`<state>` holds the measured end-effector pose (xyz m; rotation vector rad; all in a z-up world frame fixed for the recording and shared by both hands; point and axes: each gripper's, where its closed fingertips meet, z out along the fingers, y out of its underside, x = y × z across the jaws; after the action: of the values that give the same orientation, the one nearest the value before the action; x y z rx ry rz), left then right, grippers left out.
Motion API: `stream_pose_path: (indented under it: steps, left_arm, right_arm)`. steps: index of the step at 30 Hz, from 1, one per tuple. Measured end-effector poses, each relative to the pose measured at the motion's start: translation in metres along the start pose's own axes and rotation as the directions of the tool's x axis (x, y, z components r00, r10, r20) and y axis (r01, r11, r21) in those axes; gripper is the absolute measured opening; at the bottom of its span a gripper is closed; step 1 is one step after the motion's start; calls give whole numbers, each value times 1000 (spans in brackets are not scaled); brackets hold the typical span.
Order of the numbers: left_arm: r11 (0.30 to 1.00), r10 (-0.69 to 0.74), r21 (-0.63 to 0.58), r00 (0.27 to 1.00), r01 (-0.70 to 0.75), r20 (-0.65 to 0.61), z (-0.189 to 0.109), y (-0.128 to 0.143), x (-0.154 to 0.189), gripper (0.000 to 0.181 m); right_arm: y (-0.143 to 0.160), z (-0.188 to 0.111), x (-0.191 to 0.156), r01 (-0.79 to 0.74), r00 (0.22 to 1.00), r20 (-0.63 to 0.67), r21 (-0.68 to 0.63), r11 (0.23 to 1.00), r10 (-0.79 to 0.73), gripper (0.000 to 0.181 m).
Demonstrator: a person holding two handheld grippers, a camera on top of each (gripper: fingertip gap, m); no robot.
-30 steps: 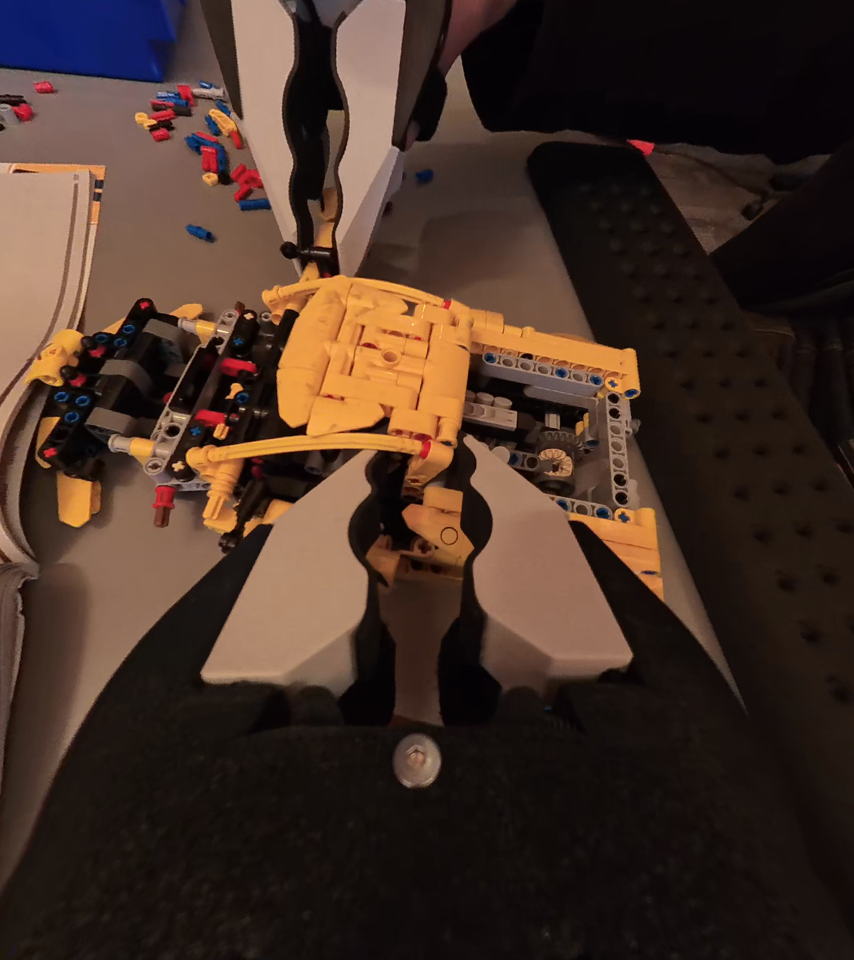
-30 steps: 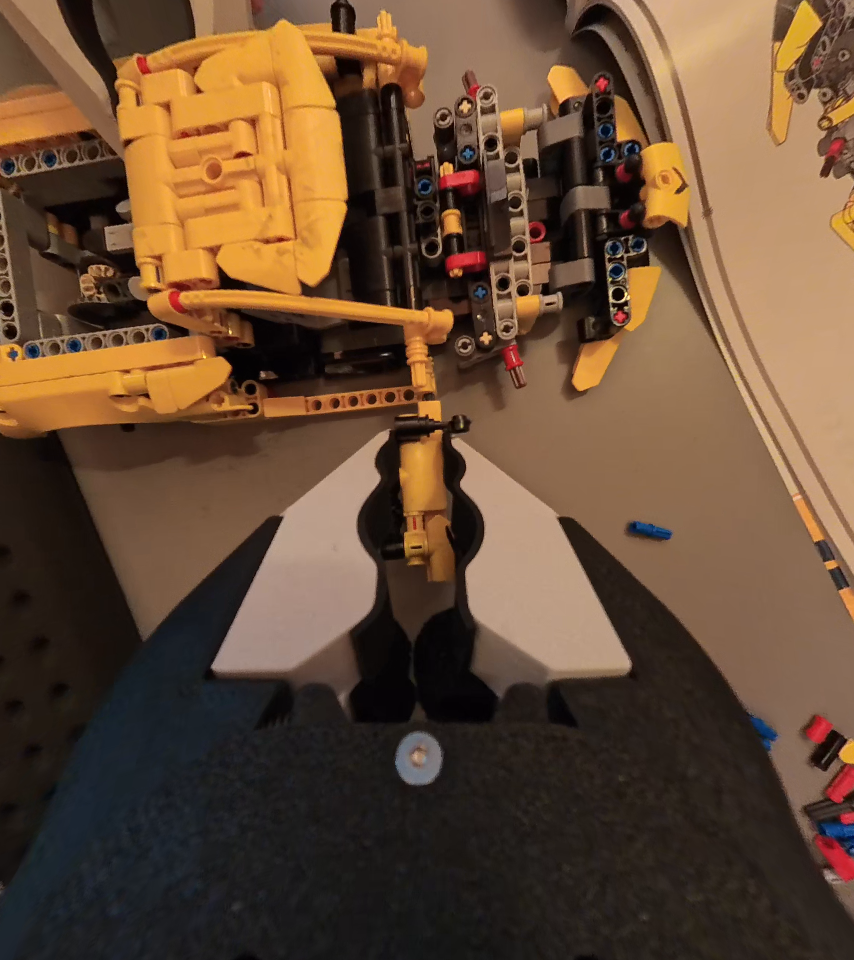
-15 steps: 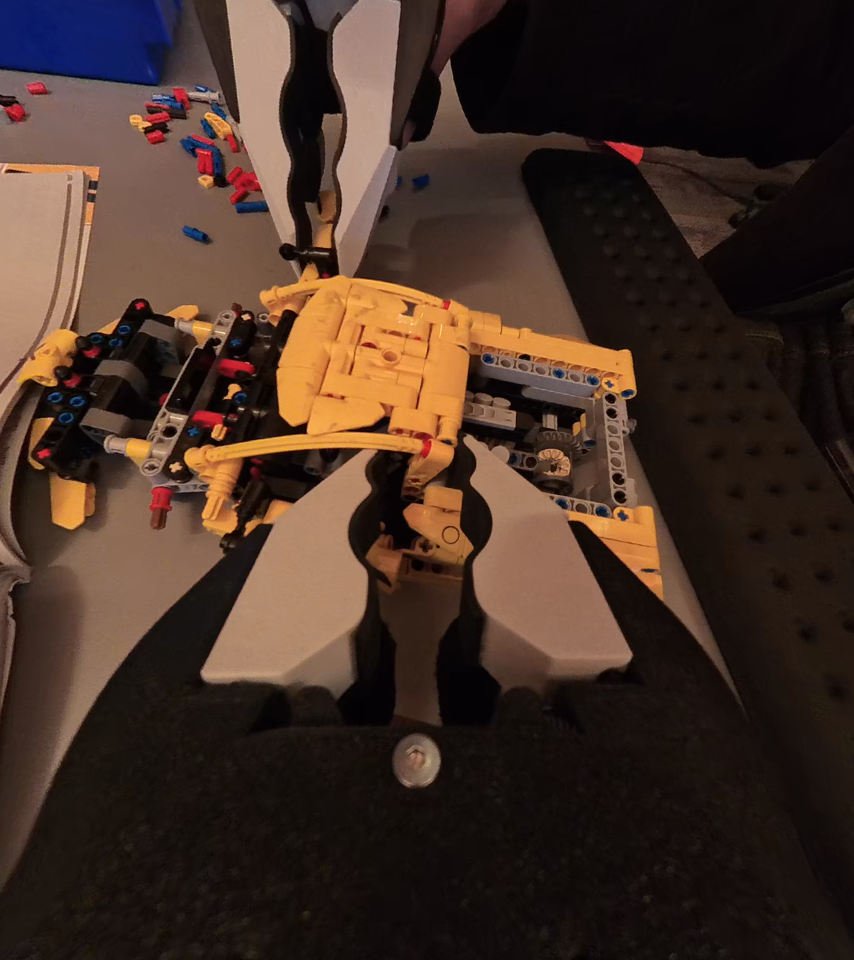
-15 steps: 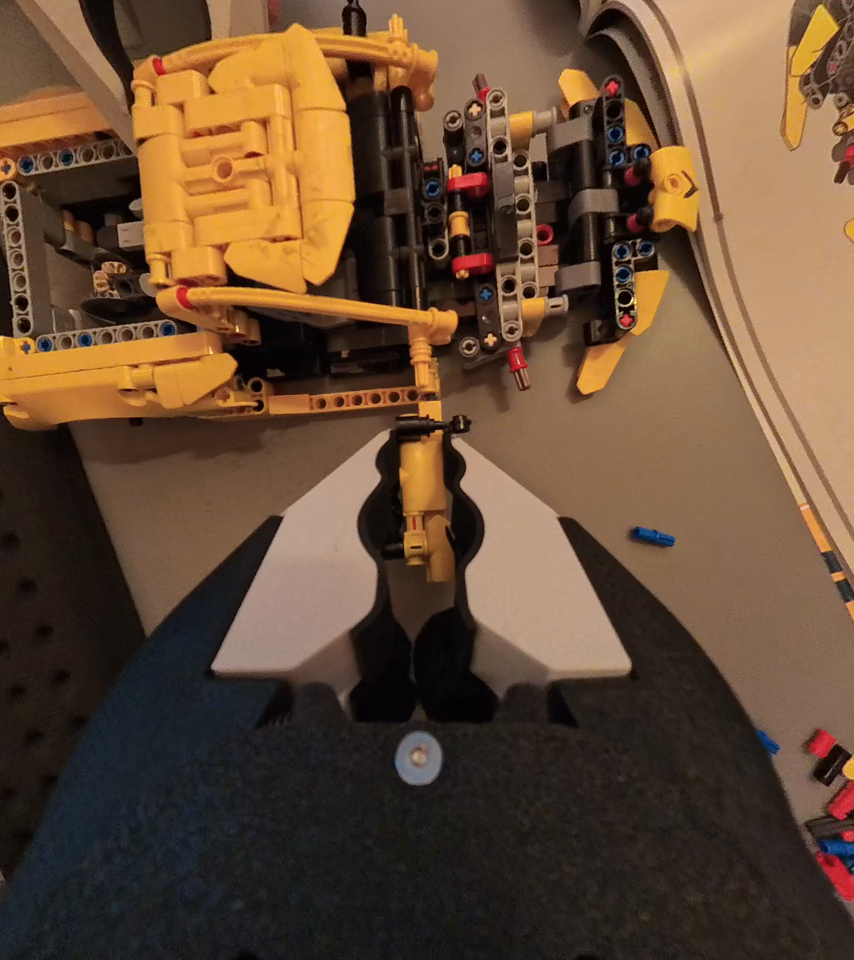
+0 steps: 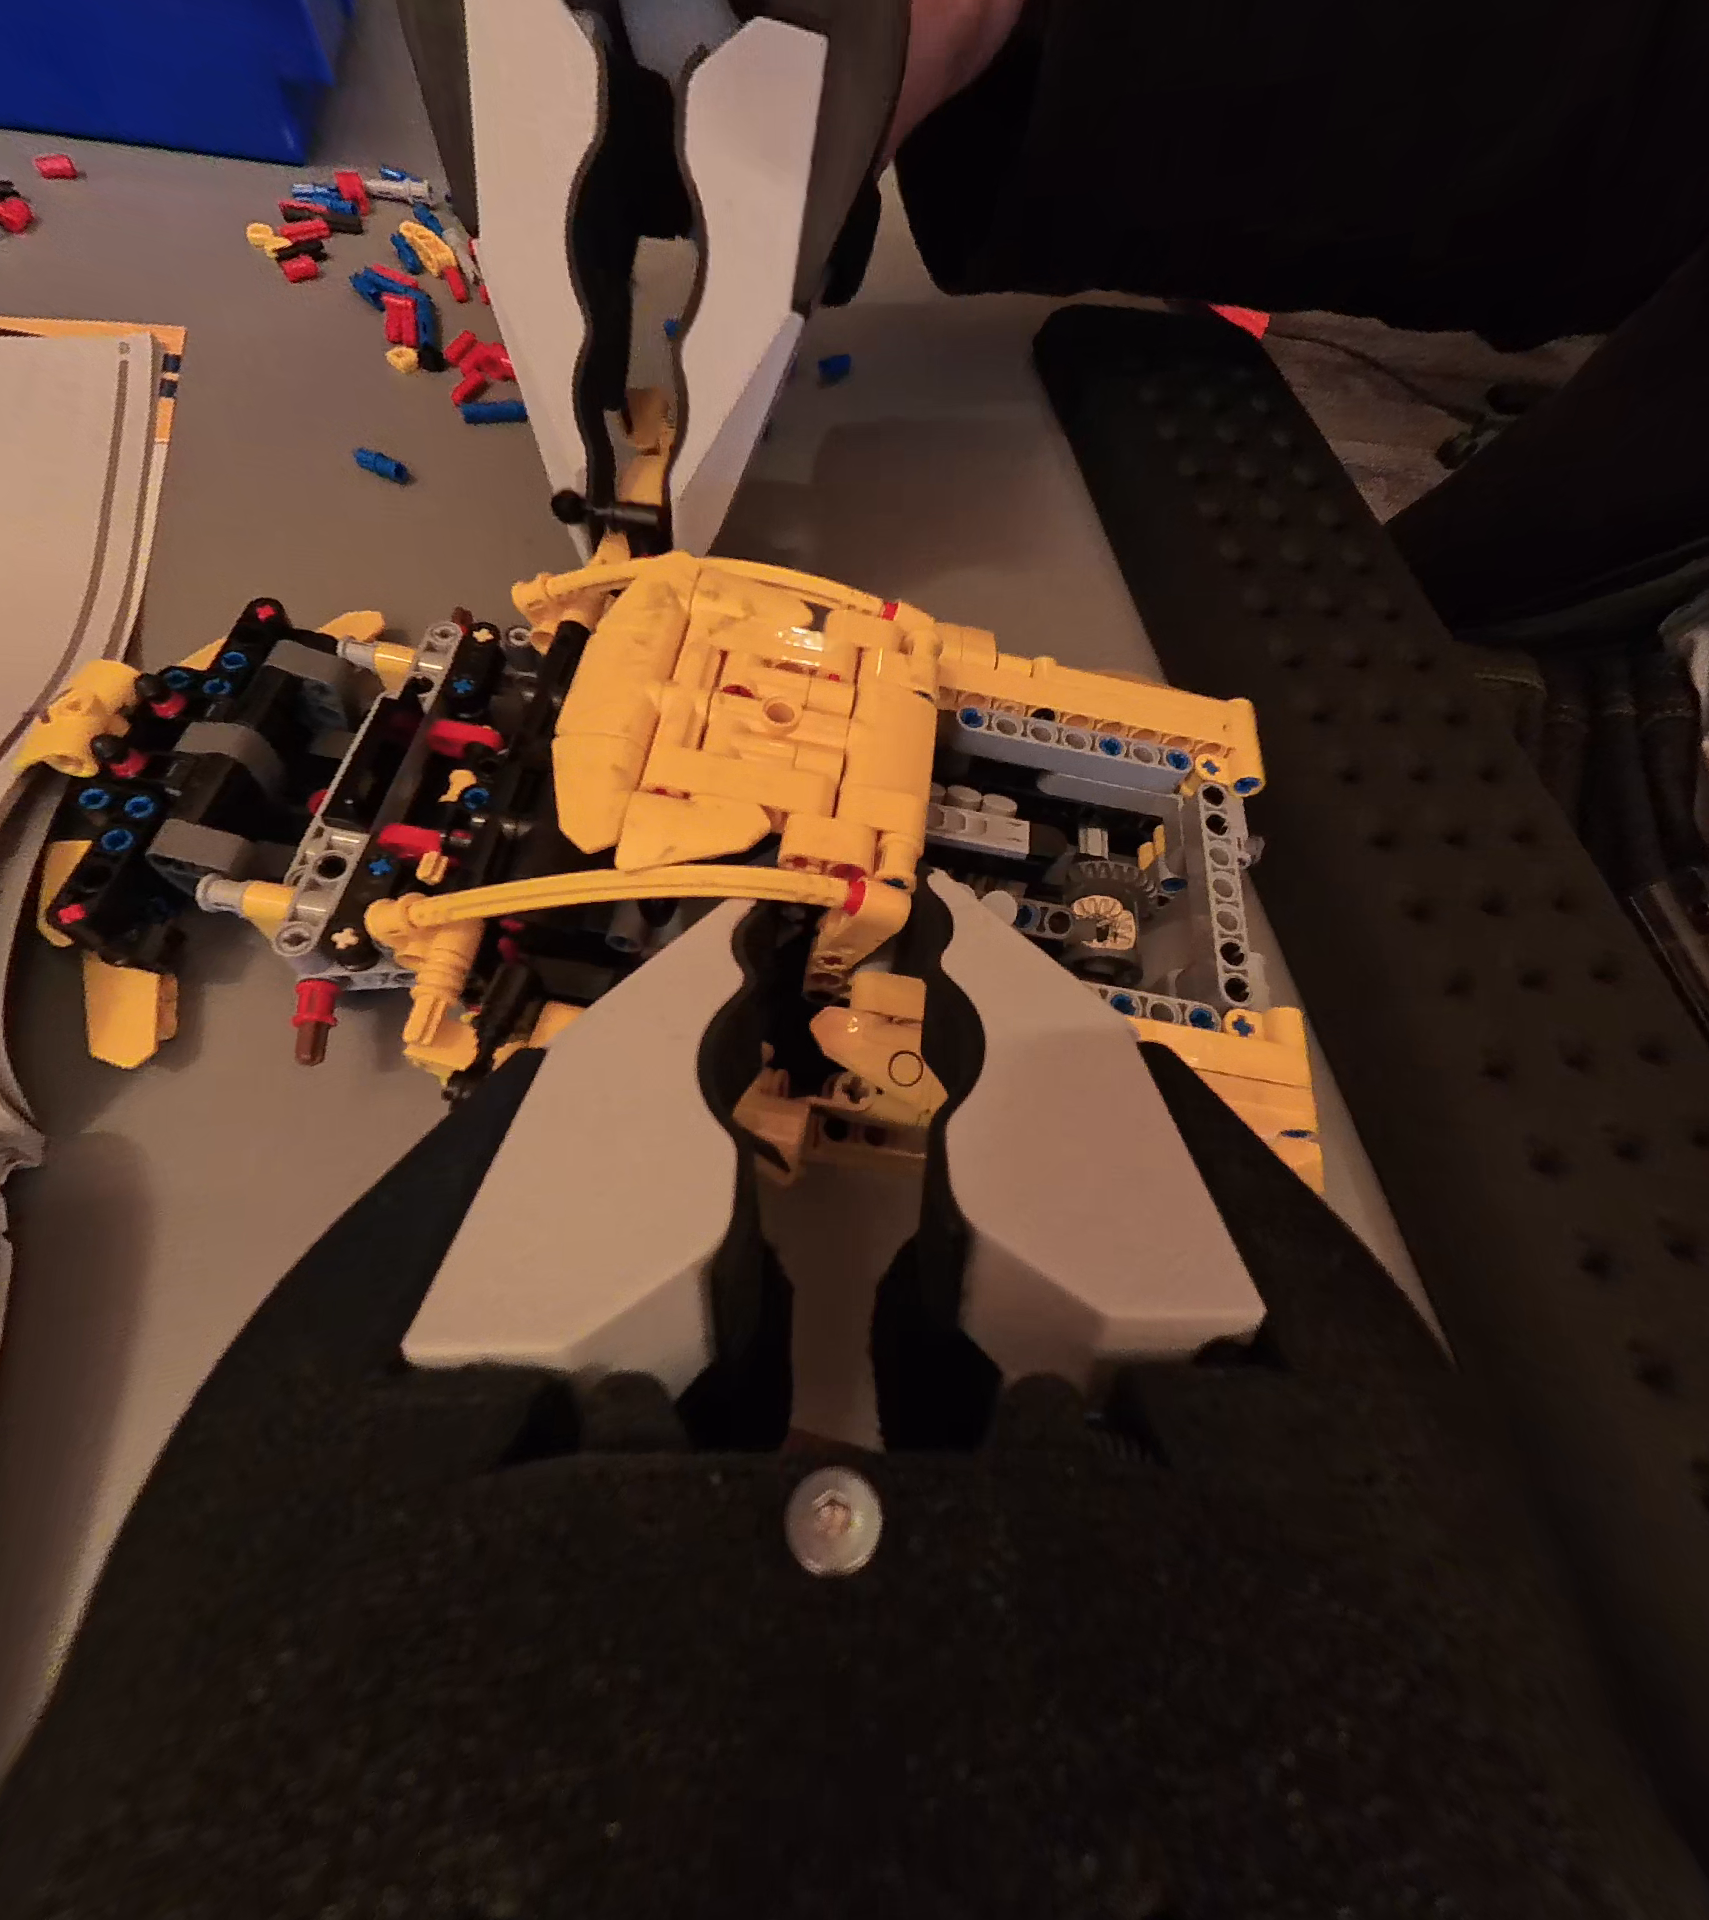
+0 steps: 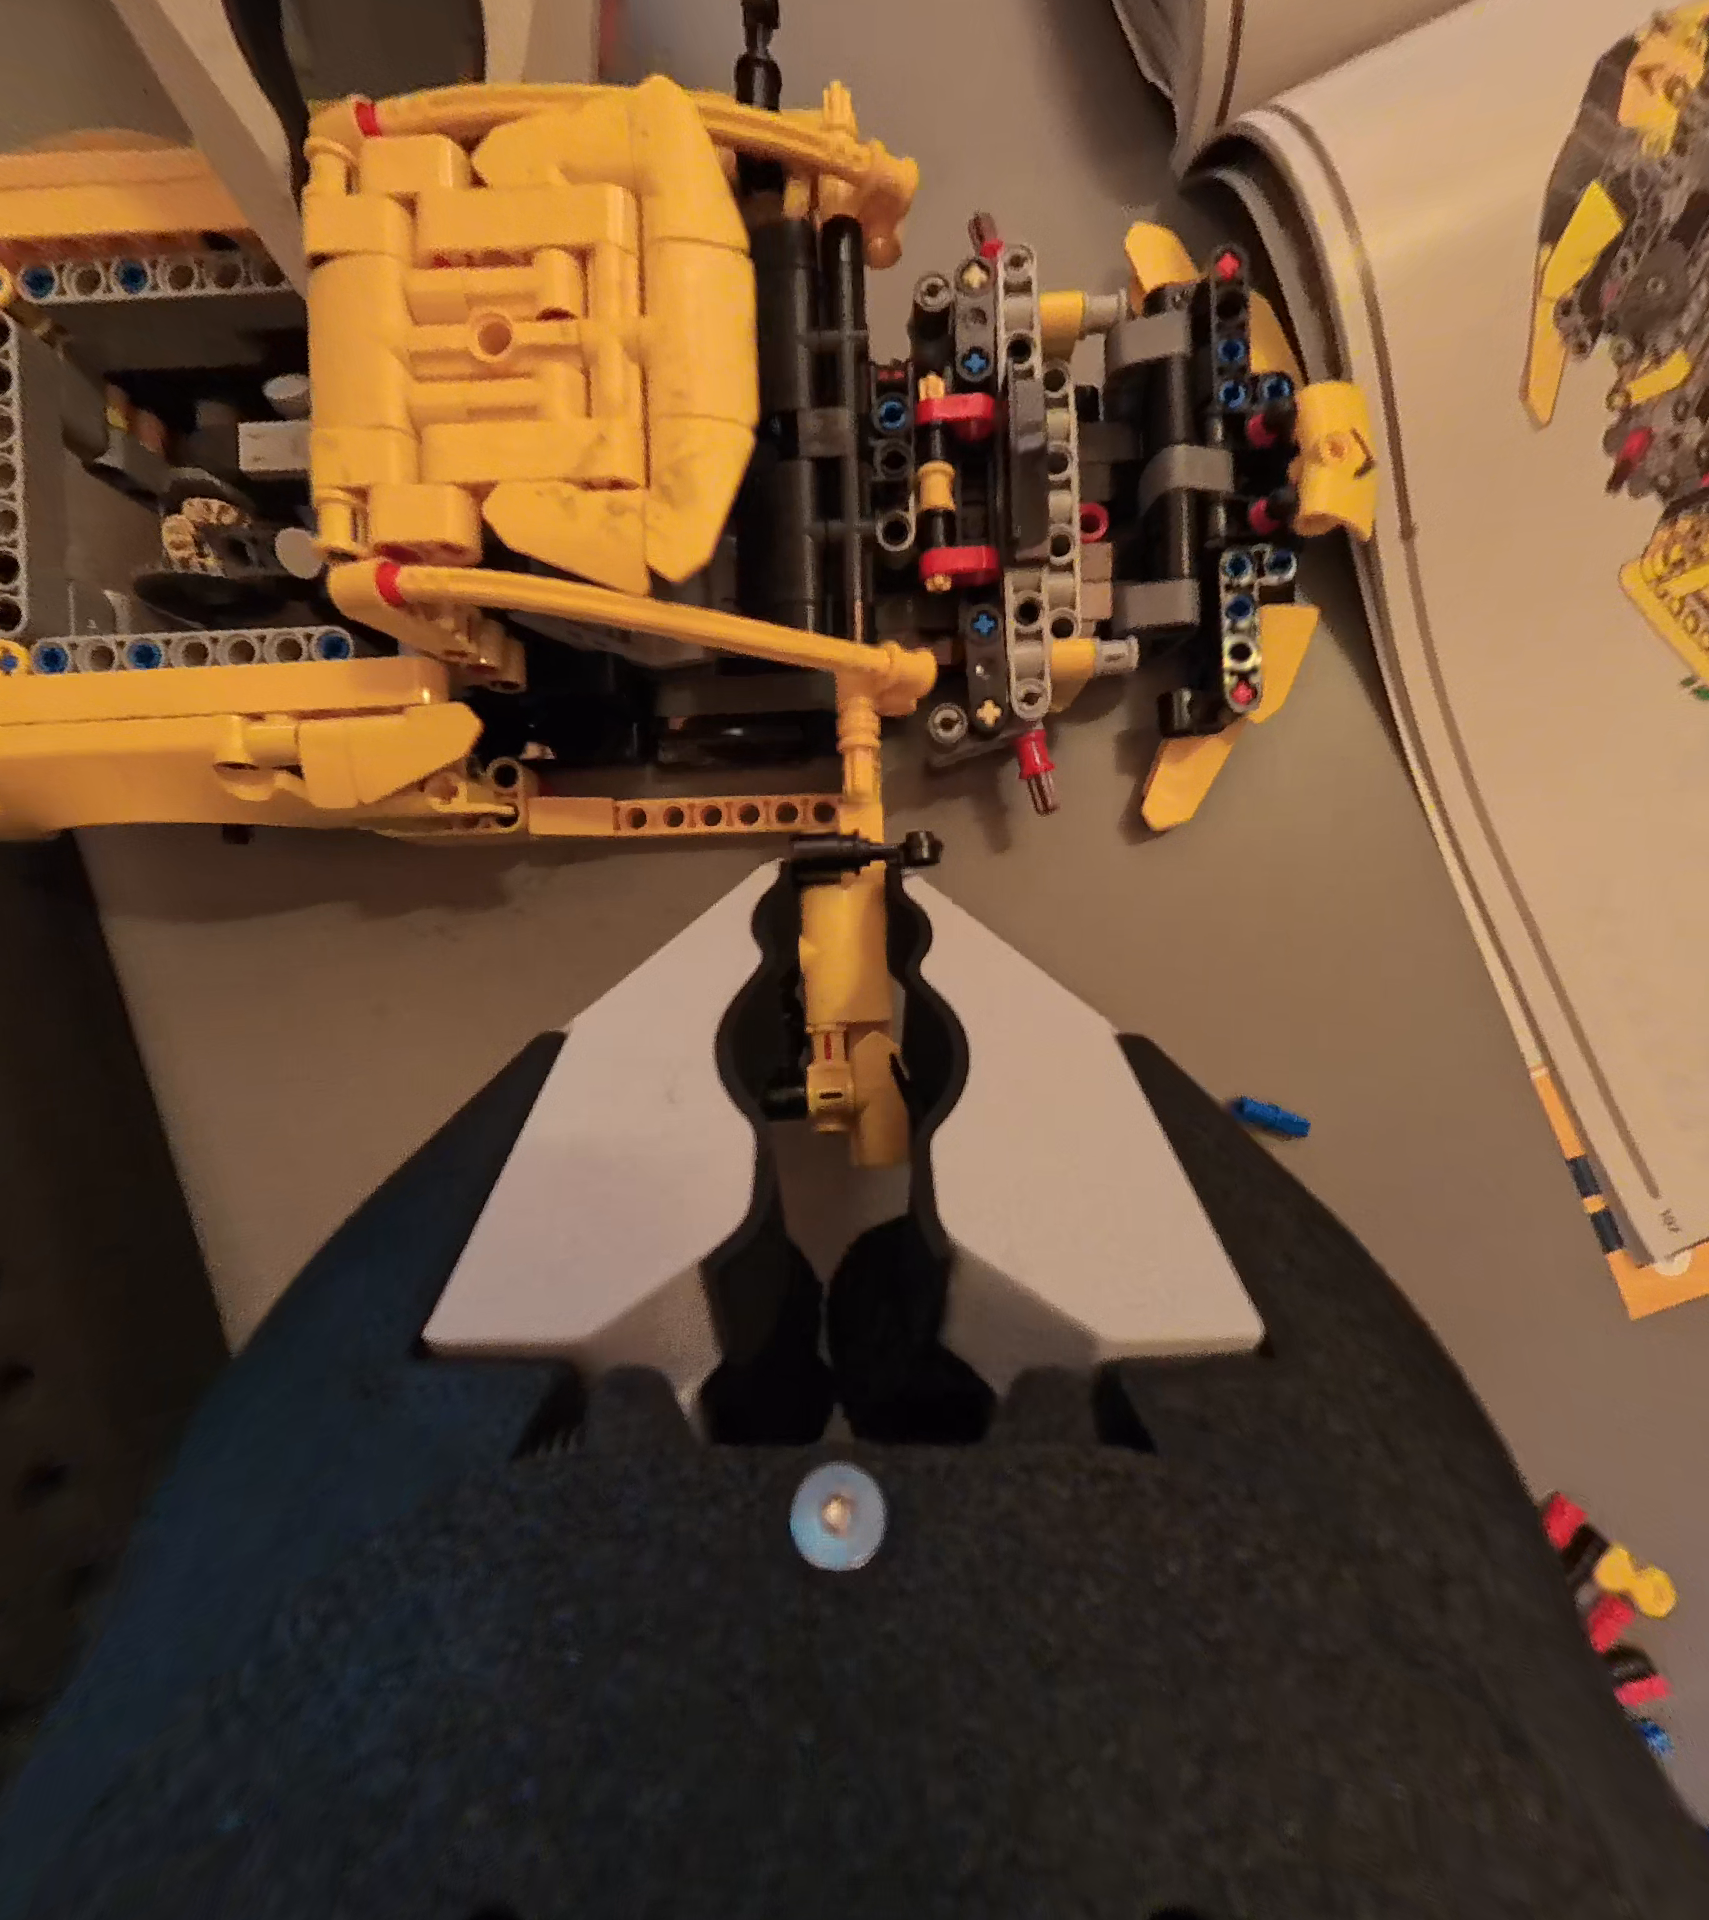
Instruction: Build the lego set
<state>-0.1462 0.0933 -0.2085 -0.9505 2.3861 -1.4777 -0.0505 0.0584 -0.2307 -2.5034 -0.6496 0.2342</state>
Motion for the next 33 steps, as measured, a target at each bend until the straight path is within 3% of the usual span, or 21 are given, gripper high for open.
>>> stream_pose_path:
  steps: [8,17,21,24,27,33]
  left_arm:
    - [1000,8,-2,1000,-8,-6,0,1,1,24]
    - [1000,-1,-4,1000,1,-10,0,1,2,25]
    - [999,-43,-12,999,43,-6,-3,1,2,29]
    - [995,-92,26,996,92,-20,-18,-5,1,51]
    - [991,-107,81,994,105,18,-35,-11,-9,54]
    - [987,-158,47,975,153,154,-40,10,-37,91]
  right_arm:
    - [-3,2,0,-81,992,100,-27,996,83,15]
    - [-5,3,2,-30,997,78,-8,1000,31,14]
    - [-6,2,1,-83,993,84,58,995,78,20]
    - [-8,-4,1,-162,982,119,150,975,145,31]
    - [-7,-5,3,-149,987,97,211,966,132,29]
    - [-7,-3,6,-112,993,58,278,954,100,26]
